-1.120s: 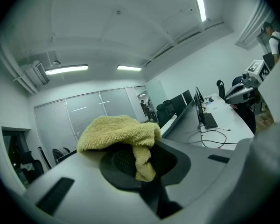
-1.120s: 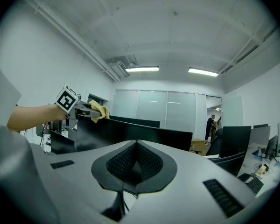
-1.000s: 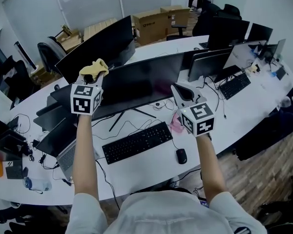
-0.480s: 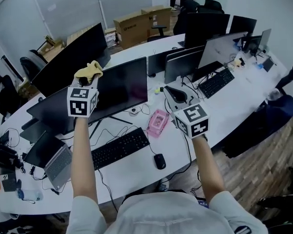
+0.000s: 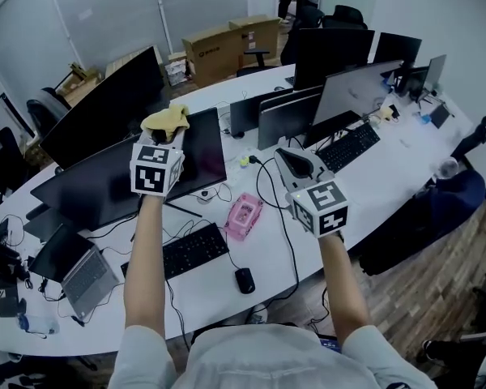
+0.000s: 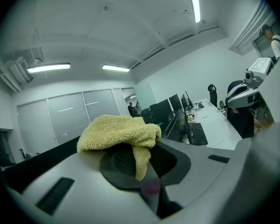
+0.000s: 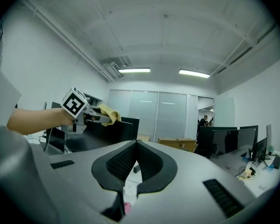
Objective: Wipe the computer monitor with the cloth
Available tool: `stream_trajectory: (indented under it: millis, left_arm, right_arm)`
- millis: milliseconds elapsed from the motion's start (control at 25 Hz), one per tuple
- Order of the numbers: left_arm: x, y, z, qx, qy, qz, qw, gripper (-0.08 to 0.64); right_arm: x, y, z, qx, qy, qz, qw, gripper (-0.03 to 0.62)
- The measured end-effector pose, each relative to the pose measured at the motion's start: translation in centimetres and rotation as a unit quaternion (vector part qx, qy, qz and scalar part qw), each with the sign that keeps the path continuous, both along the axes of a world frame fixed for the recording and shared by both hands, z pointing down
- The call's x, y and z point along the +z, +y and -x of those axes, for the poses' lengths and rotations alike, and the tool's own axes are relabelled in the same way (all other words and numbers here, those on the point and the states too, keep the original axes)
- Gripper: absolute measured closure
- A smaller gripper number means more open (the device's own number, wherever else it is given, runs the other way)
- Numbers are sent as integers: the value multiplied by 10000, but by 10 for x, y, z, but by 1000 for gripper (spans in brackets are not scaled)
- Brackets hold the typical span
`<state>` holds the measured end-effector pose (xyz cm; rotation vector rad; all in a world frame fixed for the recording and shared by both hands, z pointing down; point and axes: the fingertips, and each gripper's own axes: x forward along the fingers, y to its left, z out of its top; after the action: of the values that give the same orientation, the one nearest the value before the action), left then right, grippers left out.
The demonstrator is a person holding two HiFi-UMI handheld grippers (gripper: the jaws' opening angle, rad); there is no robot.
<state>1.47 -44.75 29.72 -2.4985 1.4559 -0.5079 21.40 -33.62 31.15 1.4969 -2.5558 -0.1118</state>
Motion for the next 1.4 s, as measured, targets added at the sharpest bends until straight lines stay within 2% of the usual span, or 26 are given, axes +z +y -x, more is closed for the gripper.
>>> stream_trajectory:
  millis: [200,320,480,720,760,840,960,1040,1120,1160,1200,1240,1400]
  left_arm:
    - [5,-9,-31,-21,115,-57,9999,502]
    - [-1,-14,-44,26,304,-57,9995,502]
    - [-8,-23,-71,224,828,128,9962,502]
    - [-9,-31,-112,379,1752,245,9835,502]
    - [-9,-31,-119,432,2005,280,9783,502]
    - [-9,-32,-131,524,2694,362,9609,502]
    - [-9,-31,-133,309,3714,225,9277,502]
    - [-8,-32,-129,44,4322,194,9016,502]
    - [-4,-36,-127,-169,4815,294,8758,502]
    - [-1,-39,-126,-227,4965,356,8670,502]
    - [2,-42,-128,-233,5039,437,8624,502]
    - [6,-44,-132,-195,5037,547,8619,502]
    - [25,-43,-158,190,4713,989,8762,503]
  right_arm:
    - [1,-6,-18,16,-45,1,10000,565]
    - [1,-10,-29,60,-78,-16,10000,565]
    - [5,-13,-43,135,-141,5,9998,565]
    - [10,-19,-67,288,-205,41,9994,565]
    - [11,-19,-72,323,-223,46,9992,565]
    - [14,-20,-78,376,-250,77,9990,565]
    - [21,-19,-80,406,-221,167,9988,565]
    - [25,-17,-82,417,-209,209,9987,565]
    - [27,-17,-85,435,-201,227,9986,565]
    - [27,-17,-85,438,-199,225,9986,565]
    - [28,-17,-85,437,-199,226,9986,565]
    - [29,-16,-85,436,-199,234,9986,565]
    - [35,-15,-84,440,-204,305,9984,565]
